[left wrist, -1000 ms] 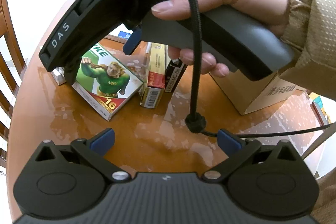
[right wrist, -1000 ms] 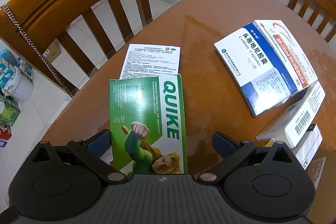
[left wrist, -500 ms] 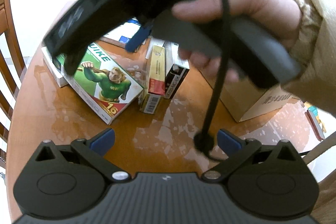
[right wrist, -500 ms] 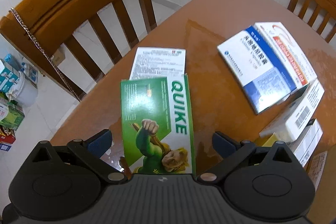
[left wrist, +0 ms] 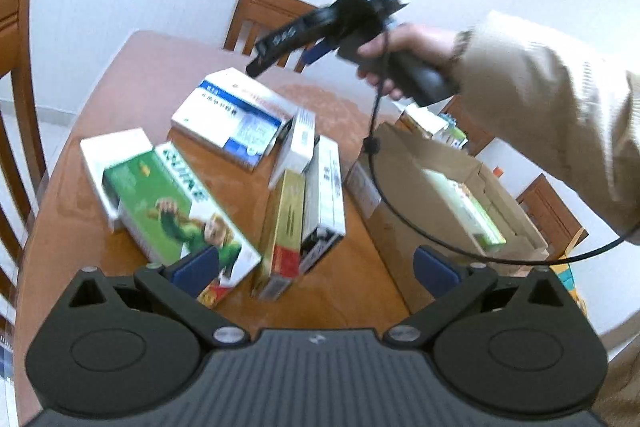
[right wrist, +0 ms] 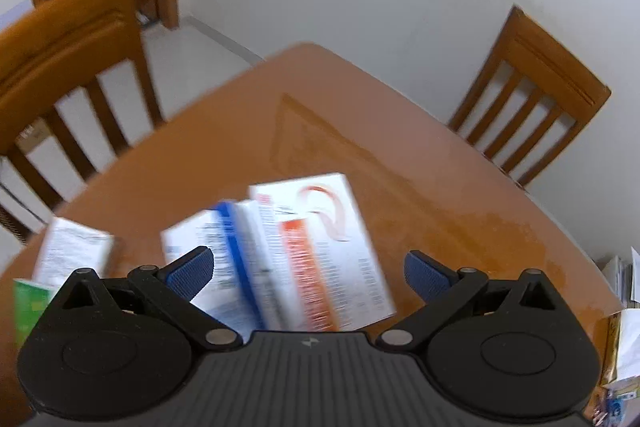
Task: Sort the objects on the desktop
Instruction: 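Close the right gripper on the white box with orange swirl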
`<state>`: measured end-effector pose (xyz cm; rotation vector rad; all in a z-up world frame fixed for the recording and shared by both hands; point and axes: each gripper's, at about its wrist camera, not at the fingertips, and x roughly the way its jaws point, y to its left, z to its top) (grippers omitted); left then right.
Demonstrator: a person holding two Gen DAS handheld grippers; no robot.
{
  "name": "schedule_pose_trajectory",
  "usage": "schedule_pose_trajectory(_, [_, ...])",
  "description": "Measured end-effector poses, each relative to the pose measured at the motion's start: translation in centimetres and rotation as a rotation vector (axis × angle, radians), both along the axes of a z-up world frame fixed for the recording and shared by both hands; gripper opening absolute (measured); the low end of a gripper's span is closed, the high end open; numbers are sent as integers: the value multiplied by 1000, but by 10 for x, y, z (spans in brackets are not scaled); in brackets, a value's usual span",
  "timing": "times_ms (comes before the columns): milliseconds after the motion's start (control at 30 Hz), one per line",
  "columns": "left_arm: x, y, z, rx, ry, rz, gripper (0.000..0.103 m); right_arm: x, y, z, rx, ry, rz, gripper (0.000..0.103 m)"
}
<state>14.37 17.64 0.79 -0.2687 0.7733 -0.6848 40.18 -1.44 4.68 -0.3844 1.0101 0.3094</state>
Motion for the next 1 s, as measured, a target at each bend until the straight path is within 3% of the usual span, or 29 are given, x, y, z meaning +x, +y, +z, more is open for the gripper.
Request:
schedule_pose_trajectory(200, [7,-3,0,0,15,-7,103,29,1,-25,-88,70,93,103])
schedule_pose_trajectory(333, [9,-8,-3,17,20,-15,103,33,5,-37,-79,133,164,103])
schedule_pose_trajectory(733, [14,-5,-7,27,39,-5,103,48,3,-58,-54,233,200,101])
schedule_pose_trajectory(867, [16,-6,-9,27,42,-6,103,48,2,-61,-38,258,191,88])
schedule_pose_trajectory(1000, [16,-7,-10,29,45,-10,103,47,2,-62,-24,269,177,86])
